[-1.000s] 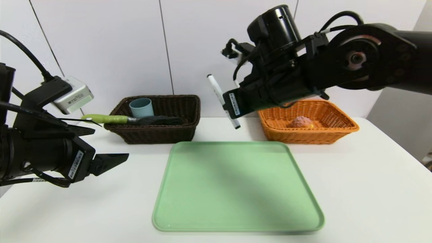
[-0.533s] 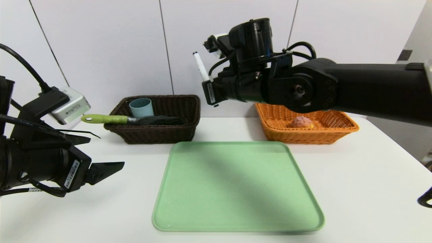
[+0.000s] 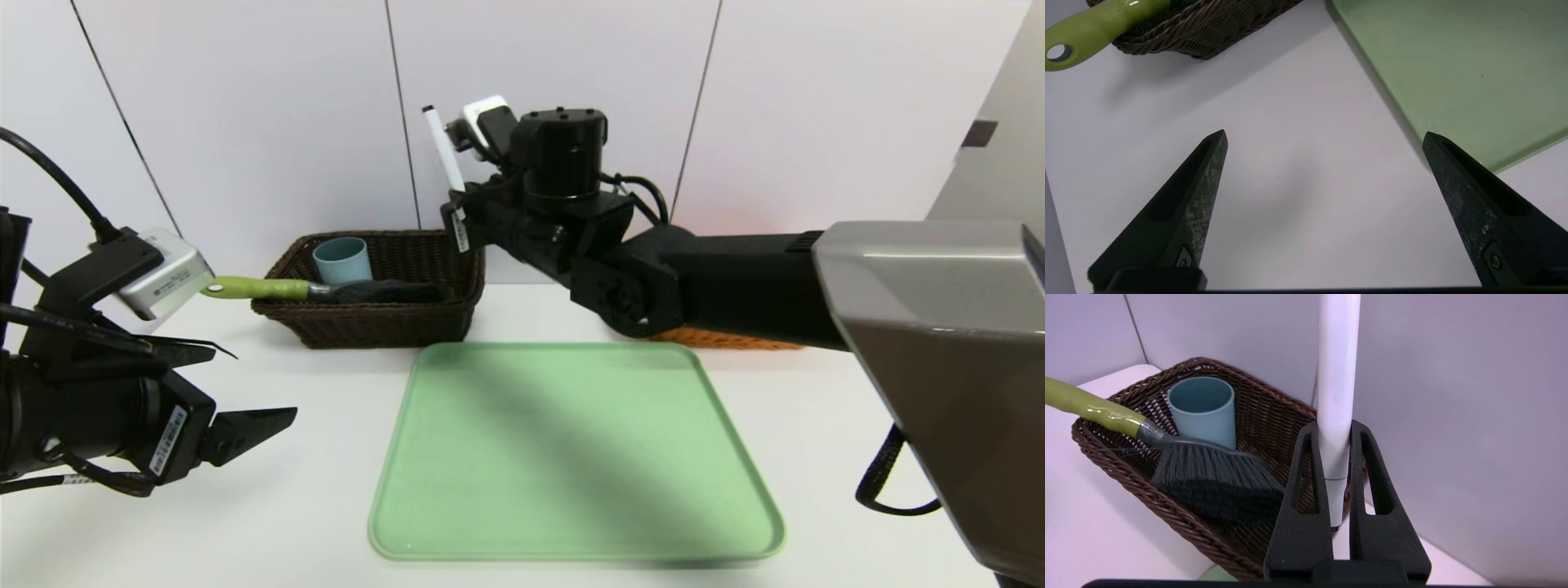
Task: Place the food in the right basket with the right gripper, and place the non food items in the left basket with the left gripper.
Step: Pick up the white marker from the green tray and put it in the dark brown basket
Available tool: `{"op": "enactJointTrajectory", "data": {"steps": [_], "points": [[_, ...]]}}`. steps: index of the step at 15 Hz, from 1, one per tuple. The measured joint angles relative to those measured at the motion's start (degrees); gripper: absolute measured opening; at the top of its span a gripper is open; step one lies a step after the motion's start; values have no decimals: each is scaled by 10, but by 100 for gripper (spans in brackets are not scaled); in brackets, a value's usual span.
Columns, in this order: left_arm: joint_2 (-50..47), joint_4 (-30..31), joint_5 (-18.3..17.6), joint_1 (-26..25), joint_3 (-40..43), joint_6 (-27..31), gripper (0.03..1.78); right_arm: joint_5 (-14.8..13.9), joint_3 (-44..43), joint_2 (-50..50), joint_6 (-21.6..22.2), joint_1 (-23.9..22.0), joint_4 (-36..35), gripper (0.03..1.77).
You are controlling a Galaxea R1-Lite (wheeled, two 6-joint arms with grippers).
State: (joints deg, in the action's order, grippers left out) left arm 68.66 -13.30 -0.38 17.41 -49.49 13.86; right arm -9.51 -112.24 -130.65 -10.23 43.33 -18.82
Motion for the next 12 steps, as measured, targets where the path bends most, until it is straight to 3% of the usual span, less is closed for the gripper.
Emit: {"op": "enactJointTrajectory", "data": {"steps": [3, 10, 12], "points": [[-10, 0, 2, -1, 18, 0, 169, 7, -1, -39, -39, 10, -43, 17], [-27, 1, 1, -1, 54, -17, 169, 18, -2, -91, -43, 26, -47, 17], [-34, 1, 0, -1, 63, -17, 169, 18, -2, -94, -44, 28, -47, 47]]}}
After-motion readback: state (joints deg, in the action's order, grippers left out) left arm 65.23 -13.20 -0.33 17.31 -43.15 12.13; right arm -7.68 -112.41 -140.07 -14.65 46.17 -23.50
